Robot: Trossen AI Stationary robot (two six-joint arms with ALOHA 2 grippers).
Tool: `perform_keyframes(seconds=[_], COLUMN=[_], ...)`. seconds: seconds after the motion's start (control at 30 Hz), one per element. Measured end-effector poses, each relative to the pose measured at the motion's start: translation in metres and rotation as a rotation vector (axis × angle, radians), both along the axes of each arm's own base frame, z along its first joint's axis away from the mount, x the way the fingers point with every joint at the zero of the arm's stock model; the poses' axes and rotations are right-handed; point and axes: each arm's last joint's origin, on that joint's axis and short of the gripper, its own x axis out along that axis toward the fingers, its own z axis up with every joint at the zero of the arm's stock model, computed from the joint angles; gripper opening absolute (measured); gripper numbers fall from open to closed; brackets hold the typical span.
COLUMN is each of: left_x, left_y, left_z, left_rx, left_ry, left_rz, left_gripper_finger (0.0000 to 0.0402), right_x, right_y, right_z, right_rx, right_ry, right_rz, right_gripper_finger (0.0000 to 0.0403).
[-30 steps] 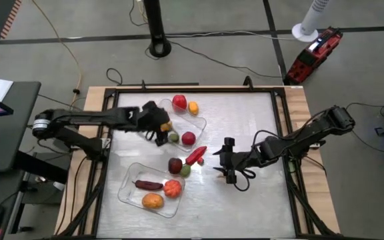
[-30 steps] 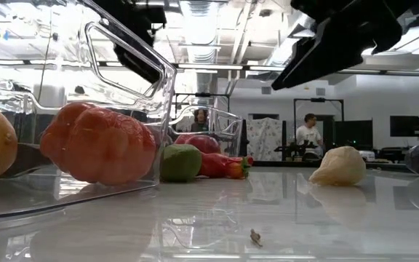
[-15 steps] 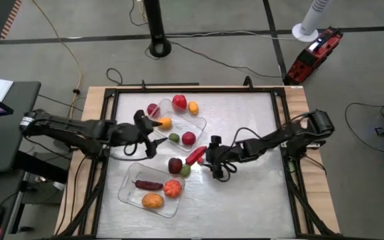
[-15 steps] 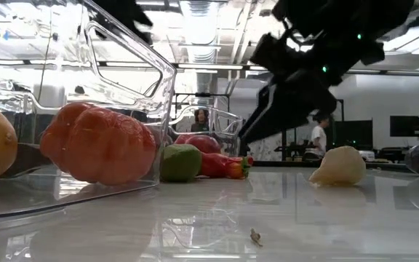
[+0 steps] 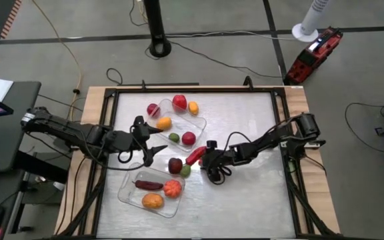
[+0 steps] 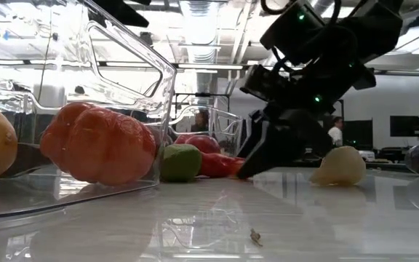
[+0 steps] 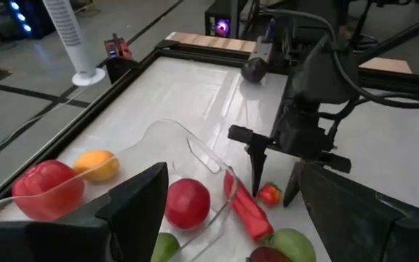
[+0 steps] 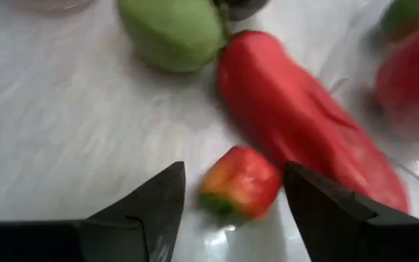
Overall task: Sort produce into baskets
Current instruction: Put the persimmon into the top transparent bin
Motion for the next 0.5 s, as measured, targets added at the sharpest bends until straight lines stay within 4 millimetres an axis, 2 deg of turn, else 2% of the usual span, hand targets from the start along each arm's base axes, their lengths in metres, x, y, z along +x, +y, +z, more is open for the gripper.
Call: perform_keyframes(seconds=[0.33,0.43,0.5], left_x=[-0.001,-0.001,-0.001], left_y=[0.000,0.000,0.000], left_z=[-0.002,-0.003,-0.003], left_rx=[0.003,-0.023,-0.040], left_ry=[0.026,0.023,0.025], left_rz=[-0.006,0.001,0.009], left_gripper_finger=[0.0294,0.0294,0.0294], right_x=[0.001,-0.006,-0.010], right_y=[-0.011,-0.010,-0.008], right_z=[0.001,0.011,0.030], right_rx=[-0.007,-0.016,-0.022], right_ry=[0.003,0.059,0.071], right_rz=[-0.040,-0.035,-0.044], right_gripper_finger=[0.0145,0.0127,0.0126])
